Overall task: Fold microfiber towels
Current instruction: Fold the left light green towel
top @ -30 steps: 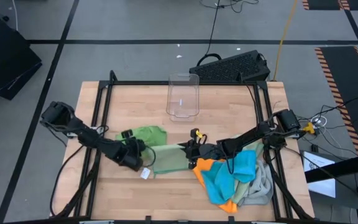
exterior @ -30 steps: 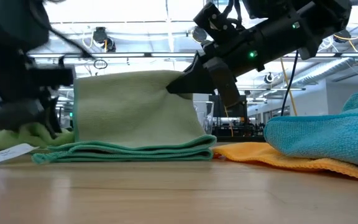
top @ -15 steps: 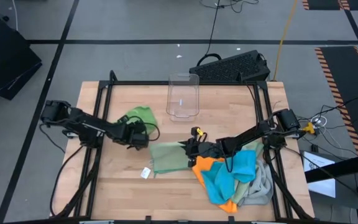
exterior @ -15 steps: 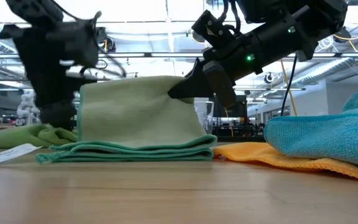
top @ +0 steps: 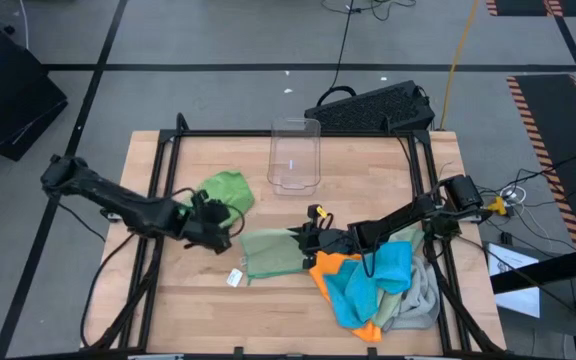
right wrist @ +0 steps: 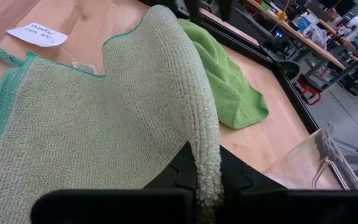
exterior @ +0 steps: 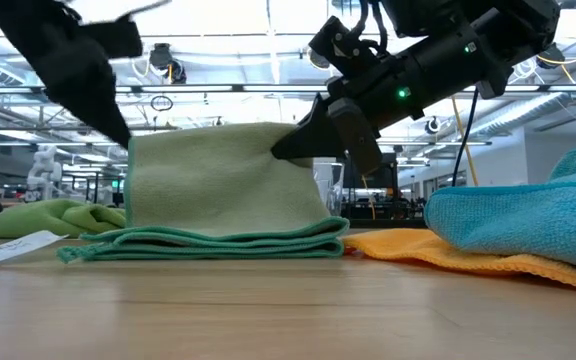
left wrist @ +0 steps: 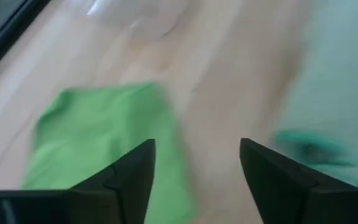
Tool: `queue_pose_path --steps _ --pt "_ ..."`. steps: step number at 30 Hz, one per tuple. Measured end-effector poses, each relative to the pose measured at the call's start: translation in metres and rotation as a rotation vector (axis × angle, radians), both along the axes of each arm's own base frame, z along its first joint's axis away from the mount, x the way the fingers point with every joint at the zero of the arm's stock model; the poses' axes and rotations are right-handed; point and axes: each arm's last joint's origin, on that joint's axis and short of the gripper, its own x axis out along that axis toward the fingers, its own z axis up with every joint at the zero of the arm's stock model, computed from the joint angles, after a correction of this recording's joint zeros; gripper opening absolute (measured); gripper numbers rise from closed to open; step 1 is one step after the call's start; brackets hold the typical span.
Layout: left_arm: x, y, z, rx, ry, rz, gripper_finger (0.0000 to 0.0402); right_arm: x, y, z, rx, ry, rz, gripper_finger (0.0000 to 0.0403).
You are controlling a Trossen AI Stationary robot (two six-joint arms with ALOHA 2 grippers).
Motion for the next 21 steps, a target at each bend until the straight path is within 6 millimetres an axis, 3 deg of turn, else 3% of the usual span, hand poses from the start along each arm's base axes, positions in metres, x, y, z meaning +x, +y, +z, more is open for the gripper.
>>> queue_pose_path --steps 6,11,16,21 --pt "0.009 -0.026 -0.004 -0.031 -0.242 -0.184 0.0286 0.000 0.000 0.000 -0.004 0.004 0.002 0.0012" --pt "0.010 -0.028 -0.018 -0.021 -0.243 -0.196 0.0291 0.000 0.000 0.000 -0.005 0.006 0.002 0.0012" --pt "0.014 -0.025 -0.039 0.037 -0.146 -0.172 0.0218 0.000 0.000 0.000 -0.004 0.003 0.002 0.0012" --pt "0.021 -0.027 -0.039 0.180 -0.179 -0.185 0.0081 0.001 -0.002 0.000 -0.006 0.001 -0.004 0.0012"
